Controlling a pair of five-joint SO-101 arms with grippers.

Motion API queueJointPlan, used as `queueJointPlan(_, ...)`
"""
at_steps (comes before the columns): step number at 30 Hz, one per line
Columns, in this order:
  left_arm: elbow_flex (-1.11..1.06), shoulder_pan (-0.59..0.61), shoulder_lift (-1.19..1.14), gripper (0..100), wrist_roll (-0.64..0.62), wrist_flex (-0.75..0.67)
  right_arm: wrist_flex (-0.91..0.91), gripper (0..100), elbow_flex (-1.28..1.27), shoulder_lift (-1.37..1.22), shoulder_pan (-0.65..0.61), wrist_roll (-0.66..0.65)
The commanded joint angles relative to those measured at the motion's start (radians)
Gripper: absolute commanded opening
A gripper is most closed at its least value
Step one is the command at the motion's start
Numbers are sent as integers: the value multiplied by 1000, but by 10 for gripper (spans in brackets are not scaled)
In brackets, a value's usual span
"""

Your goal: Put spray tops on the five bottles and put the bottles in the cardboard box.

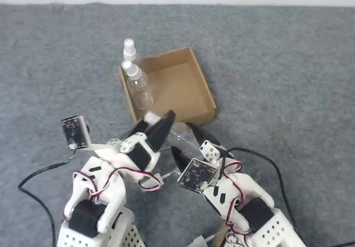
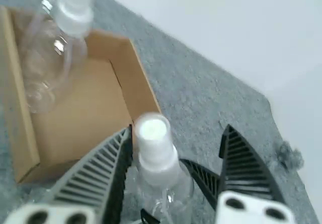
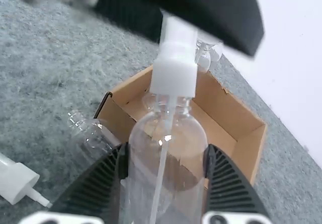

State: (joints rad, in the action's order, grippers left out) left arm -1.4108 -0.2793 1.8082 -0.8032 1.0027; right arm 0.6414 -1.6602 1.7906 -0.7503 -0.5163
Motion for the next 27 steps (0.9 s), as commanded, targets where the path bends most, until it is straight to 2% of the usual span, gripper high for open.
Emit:
queueJointPlan(1, 84, 71, 18, 261, -26, -2, -7, 100, -21, 16, -1, 11)
queueJointPlan(9, 94, 103, 18, 261, -40, -2, -7, 100, -21, 16, -1, 12)
queueJointPlan(18, 91, 295, 18, 261, -92, -58, -7, 101, -21, 16, -1, 12)
queueJointPlan(27, 67, 301, 18, 261, -92, -60, -8, 103, -9, 18, 2, 40)
